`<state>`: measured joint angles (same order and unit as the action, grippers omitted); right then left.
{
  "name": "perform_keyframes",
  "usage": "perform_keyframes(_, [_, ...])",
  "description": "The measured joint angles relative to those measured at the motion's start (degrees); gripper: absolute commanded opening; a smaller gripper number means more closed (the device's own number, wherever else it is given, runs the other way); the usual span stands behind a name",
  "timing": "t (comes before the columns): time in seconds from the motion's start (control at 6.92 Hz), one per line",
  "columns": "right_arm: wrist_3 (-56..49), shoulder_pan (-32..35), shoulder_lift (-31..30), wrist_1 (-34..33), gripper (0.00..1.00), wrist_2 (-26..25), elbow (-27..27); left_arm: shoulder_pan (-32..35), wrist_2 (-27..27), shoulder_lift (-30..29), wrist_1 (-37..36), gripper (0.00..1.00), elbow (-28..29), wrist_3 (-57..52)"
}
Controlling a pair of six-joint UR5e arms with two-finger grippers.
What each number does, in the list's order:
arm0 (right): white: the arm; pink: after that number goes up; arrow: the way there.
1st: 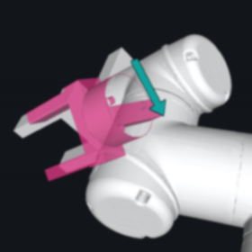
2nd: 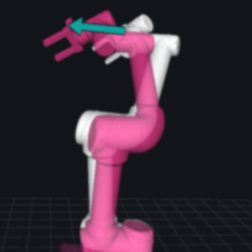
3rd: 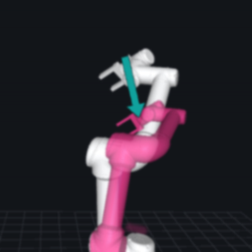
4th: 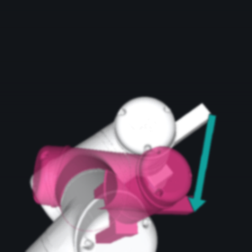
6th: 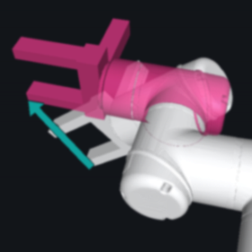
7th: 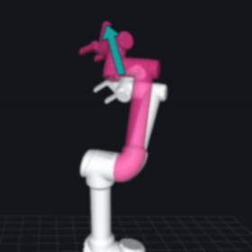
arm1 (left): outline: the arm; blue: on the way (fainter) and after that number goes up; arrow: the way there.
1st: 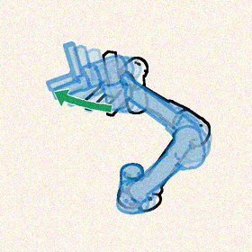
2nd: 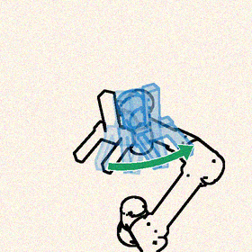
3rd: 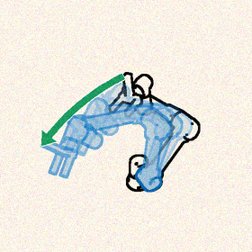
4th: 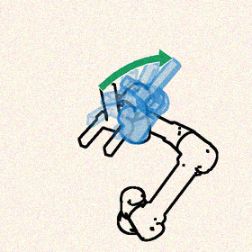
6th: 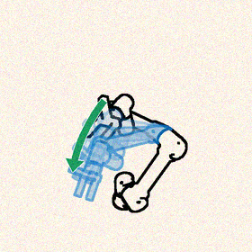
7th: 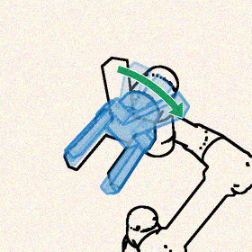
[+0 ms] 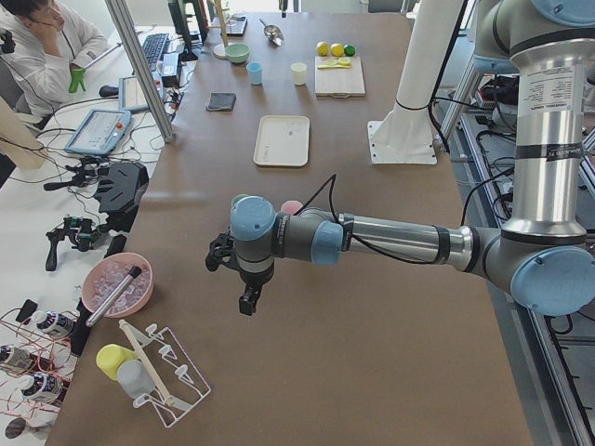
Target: Place all cups on tray
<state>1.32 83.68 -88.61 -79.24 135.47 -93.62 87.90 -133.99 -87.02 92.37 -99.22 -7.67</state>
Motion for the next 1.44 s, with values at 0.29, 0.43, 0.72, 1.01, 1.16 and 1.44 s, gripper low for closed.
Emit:
perform_keyframes(0.29, [0.3,-0.1,0.0,0.0,1.0,0.5,0.1,-0.4,0.0,0.0,1.0,0.98,-0.2,1.2])
perform_keyframes(0.43, [0.4,-0.1,-0.1,0.0,1.0,0.7,0.2,-0.7,0.0,0.1,1.2,0.98,-0.3,1.6])
perform_keyframes(0.72, [0.5,-0.2,-0.1,0.0,1.0,0.8,0.3,-1.0,0.1,0.3,1.5,0.98,-0.8,2.5])
perform_keyframes(1.01, [0.8,-0.4,0.1,0.0,1.0,0.8,0.2,-1.2,0.2,0.7,3.7,0.97,-0.9,6.1])
perform_keyframes(1.16, [0.9,-0.8,0.1,0.0,0.99,0.8,0.2,-1.6,0.3,0.8,6.0,0.97,-1.0,9.5])
perform_keyframes(1.44, [4.0,-4.3,1.0,0.1,0.99,0.9,-1.0,-5.0,0.1,0.8,11.8,0.98,-1.3,15.8])
